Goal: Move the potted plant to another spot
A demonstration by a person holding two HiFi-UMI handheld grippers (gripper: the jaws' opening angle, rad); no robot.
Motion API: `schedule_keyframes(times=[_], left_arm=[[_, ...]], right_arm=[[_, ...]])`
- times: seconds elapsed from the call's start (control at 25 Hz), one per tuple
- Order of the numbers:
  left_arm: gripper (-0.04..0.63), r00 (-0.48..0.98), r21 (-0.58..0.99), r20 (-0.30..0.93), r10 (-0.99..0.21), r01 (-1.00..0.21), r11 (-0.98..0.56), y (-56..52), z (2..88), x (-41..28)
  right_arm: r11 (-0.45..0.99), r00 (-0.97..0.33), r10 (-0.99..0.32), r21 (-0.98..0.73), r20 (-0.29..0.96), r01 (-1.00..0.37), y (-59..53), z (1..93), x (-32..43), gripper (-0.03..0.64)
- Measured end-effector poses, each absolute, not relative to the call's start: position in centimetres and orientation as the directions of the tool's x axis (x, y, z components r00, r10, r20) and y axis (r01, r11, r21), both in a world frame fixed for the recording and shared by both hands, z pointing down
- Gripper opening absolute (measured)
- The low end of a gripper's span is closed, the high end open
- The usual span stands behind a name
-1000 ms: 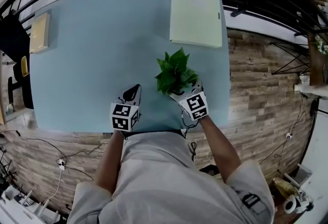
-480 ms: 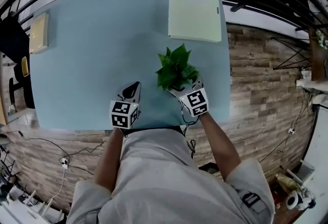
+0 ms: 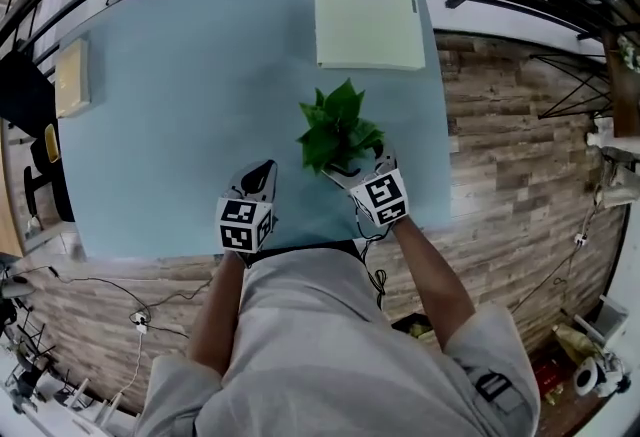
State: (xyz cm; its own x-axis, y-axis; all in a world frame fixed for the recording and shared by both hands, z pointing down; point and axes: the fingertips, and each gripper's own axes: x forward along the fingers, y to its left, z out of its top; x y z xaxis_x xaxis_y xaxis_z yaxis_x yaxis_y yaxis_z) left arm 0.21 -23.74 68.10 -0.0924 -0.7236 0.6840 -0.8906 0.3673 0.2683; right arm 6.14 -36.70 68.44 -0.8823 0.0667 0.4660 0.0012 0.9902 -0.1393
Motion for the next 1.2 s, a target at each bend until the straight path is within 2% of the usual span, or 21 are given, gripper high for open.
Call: schedule_keyframes(times=[1.2], left_arm=[[0.011, -0.033, 0.269, 0.693, -0.720, -0.915, 0.302, -25.8, 68.5, 2.6]], right_arm=[[0.983, -0.866, 0.036, -0.171, 0.498, -0.058, -36.3, 69.7, 11.3, 0.528]])
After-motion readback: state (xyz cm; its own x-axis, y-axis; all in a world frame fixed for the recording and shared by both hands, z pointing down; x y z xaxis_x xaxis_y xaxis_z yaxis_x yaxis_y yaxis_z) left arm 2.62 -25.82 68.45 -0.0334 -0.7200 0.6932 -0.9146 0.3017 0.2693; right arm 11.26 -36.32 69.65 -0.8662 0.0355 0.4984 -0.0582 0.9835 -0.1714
